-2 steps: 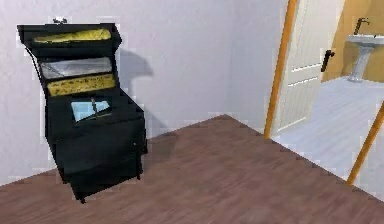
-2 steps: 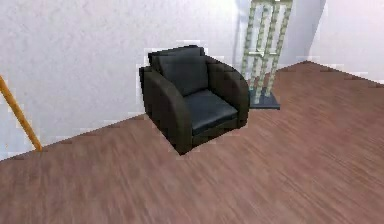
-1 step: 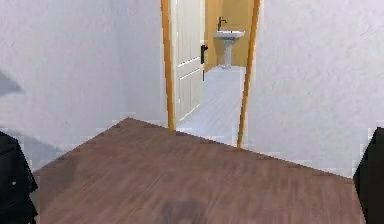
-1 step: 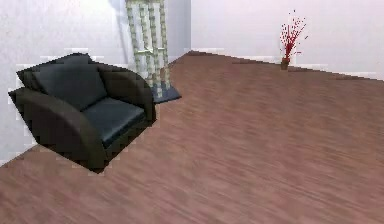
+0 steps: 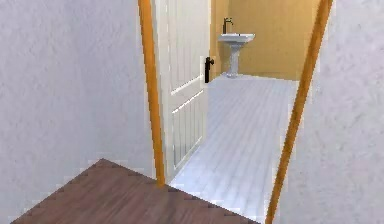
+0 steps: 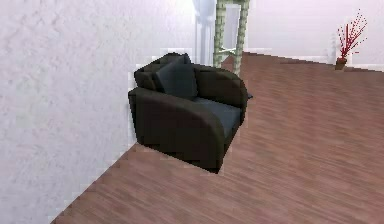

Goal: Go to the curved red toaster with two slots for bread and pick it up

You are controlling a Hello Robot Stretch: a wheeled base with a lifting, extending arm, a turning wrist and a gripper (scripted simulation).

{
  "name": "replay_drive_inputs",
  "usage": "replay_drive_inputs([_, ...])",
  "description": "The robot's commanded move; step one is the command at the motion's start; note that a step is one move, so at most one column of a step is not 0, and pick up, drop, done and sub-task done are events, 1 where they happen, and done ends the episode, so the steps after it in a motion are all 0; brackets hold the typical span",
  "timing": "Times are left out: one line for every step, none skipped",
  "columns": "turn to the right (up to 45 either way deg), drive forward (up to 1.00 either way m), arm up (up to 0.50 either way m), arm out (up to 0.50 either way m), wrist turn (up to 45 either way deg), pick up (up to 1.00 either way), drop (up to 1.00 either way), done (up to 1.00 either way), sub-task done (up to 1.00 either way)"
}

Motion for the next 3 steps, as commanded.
replay_drive_inputs([3.0,0.00,0.00,0.00,0.0,0.00,0.00,0.00,0.00])
replay_drive_inputs([0.0,1.00,0.00,0.00,0.0,0.00,0.00,0.00,0.00])
replay_drive_inputs([0.0,0.10,0.00,0.00,0.0,0.00,0.00,0.00,0.00])
